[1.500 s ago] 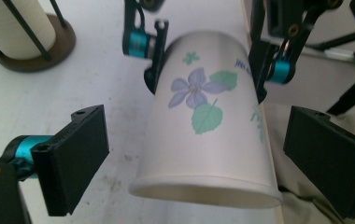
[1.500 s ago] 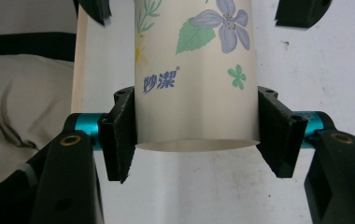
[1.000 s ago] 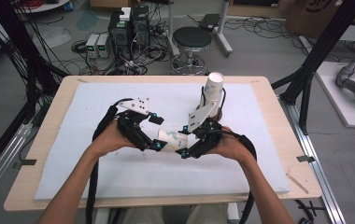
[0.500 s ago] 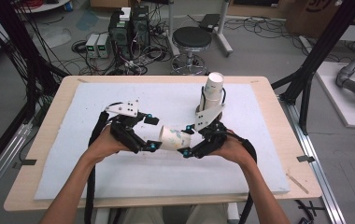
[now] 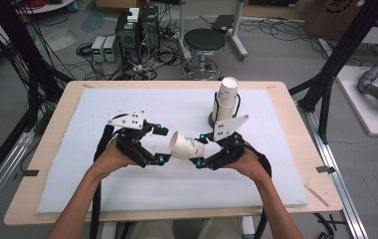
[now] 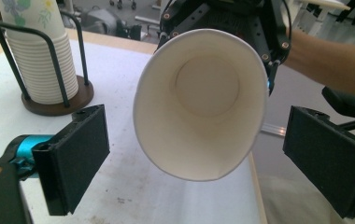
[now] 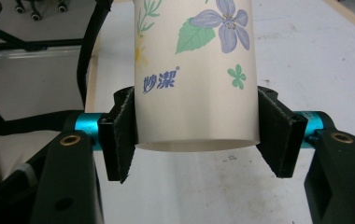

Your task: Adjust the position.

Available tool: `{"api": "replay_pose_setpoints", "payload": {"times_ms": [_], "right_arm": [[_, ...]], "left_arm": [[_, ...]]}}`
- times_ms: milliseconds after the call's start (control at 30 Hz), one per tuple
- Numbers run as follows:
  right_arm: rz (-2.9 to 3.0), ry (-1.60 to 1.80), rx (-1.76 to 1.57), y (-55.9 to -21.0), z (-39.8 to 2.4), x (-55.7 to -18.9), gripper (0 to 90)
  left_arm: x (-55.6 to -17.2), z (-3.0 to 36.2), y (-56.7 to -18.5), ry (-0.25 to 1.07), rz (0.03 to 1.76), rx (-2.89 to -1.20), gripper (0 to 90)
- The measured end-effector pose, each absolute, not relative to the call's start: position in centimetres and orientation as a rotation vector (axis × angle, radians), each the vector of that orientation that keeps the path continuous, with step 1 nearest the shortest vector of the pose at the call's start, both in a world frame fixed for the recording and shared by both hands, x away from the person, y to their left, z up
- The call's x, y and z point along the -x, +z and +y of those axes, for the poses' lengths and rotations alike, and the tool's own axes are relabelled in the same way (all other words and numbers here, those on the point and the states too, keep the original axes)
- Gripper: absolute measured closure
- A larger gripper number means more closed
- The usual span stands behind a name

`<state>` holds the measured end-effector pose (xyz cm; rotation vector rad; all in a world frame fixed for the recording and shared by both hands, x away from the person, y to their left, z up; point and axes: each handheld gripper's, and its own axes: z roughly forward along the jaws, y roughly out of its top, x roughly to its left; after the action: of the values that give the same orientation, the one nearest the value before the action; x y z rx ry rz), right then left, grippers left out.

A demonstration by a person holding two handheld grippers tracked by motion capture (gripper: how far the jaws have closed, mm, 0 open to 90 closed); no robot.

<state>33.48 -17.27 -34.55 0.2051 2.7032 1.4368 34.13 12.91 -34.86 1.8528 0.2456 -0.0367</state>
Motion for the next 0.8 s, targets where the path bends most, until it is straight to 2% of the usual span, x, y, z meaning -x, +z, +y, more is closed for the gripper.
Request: {"api": "replay_pose_setpoints", "payload": {"times_ms": [433, 800], "right_arm": [[2.628, 1.607, -0.249, -36.1, -17.7, -33.3, 37.6], [2.565, 1.759, -0.26, -37.0, -18.0, -33.3, 37.6]], "left_arm": [[-33.9, 13.2, -36.2, -0.035, 0.242, -1.817, 7.1], [-34.0, 13.1, -37.5, -0.048, 0.221, -1.72, 7.1]]}}
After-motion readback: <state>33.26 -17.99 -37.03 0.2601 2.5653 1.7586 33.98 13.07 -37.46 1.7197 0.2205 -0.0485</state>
